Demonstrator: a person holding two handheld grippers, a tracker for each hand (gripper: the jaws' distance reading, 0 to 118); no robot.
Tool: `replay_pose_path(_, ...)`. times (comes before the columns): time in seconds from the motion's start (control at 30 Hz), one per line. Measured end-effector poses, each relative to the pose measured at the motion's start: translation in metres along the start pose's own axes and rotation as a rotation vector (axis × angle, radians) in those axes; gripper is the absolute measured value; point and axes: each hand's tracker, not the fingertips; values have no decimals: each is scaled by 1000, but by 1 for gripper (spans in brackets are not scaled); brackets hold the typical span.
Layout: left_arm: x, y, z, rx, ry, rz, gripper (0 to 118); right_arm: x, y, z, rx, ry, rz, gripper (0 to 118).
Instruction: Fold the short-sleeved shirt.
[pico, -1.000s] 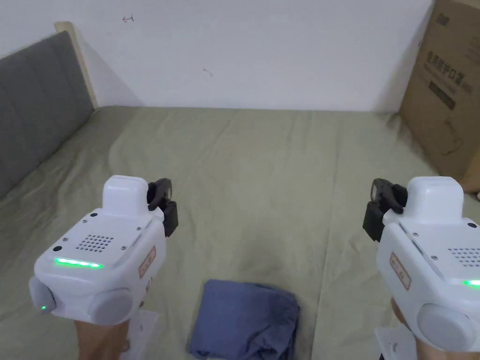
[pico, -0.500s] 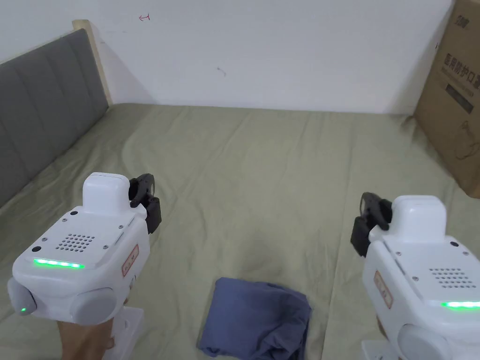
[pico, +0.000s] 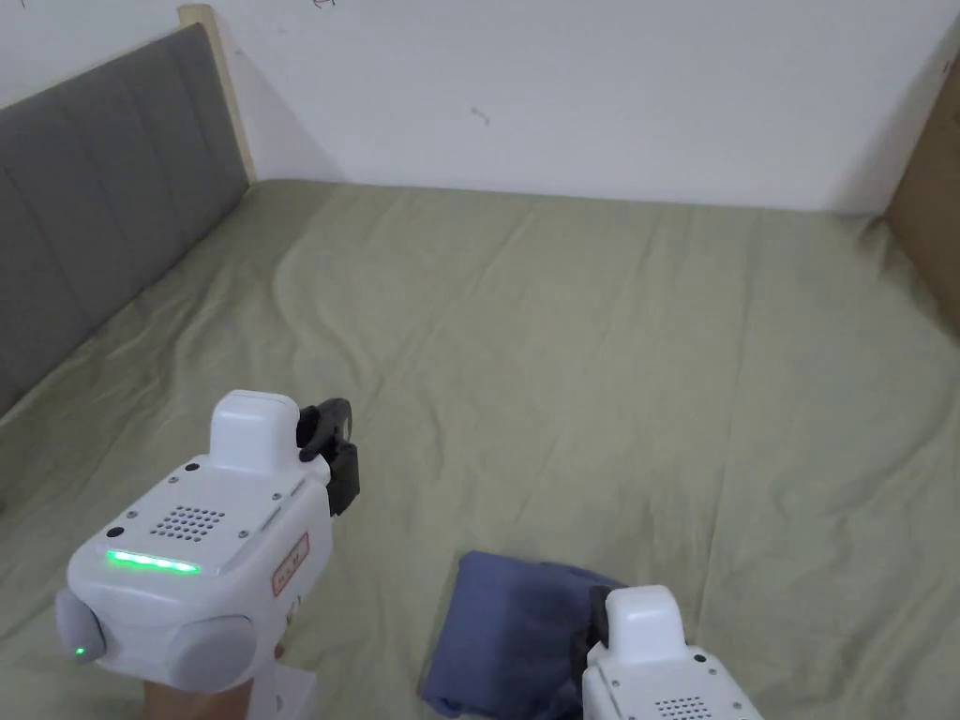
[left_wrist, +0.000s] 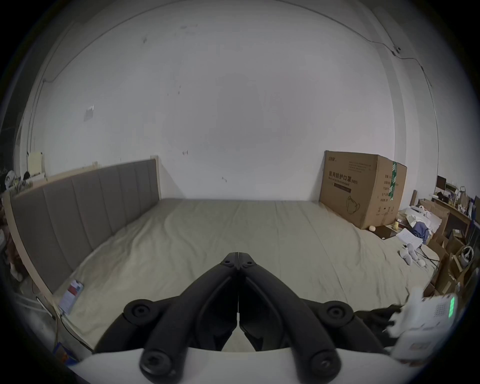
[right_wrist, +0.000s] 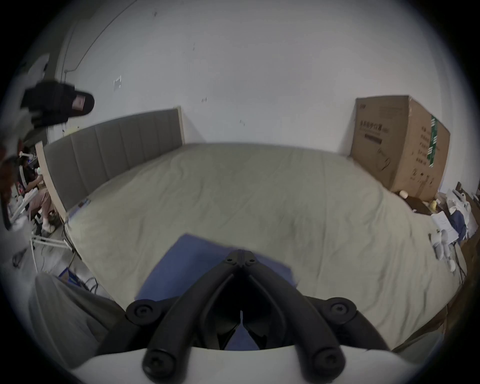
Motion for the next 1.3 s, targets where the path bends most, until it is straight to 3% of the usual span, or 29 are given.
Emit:
replay_pose_path(0.2, -8, -32, -23, -165, -63, 115, 0, 0, -63, -49, -214, -41, 48, 0)
replay_pose_path(0.27, -10, -45, -33, -260, -90, 176, 4, 1, -67, -39, -75, -29, 61, 0)
replay_pose_path(0.3, -11, -54, -40, -322, -104, 209, 8, 0, -63, -42, -126, -28, 72, 0)
replay_pose_path(0.33, -12, -62, -47, -377, -121, 236, 18, -1, -59, -44, -134, -28, 84, 0)
replay_pose_path(0.4, -12, -83, -62, -504, -154, 298, 67, 3, -56, -43, -144, -19, 67, 0)
replay_pose_path(0.43, -11, -92, -68, -560, -164, 330, 83, 5, -57, -43, -144, -11, 48, 0)
replay_pose_path(0.47, -10, -104, -75, -609, -181, 359, 91, 7, -57, -42, -141, -5, 38, 0)
replay_pose_path(0.53, -6, -122, -87, -677, -216, 387, 91, 8, -56, -40, -140, 3, 40, 0)
replay_pose_path(0.73, 20, -148, -120, -795, -269, 222, 89, 17, -52, -41, -161, 41, -11, 0)
replay_pose_path(0.77, 25, -149, -120, -806, -273, 215, 78, 18, -52, -41, -162, 45, -19, 0)
replay_pose_path(0.83, 27, -152, -123, -820, -300, 222, 43, 21, -51, -41, -166, 55, -36, 0)
replay_pose_path(0.87, 27, -153, -123, -825, -354, 278, 36, 23, -49, -41, -168, 66, -48, 0)
replay_pose_path(0.93, 26, -155, -124, -818, -322, 298, 36, 27, -45, -40, -179, 83, -66, 0)
replay_pose_path(1.07, 21, -153, -118, -795, -324, 316, 17, 36, -27, -27, -149, 105, -115, 0)
replay_pose_path(1.23, 4, -130, -108, -735, -319, 329, 13, 47, 19, -5, 0, 80, -126, 0)
replay_pose_path(1.3, -15, -119, -110, -699, -265, 243, 13, 49, 41, 0, 50, 69, -94, 0)
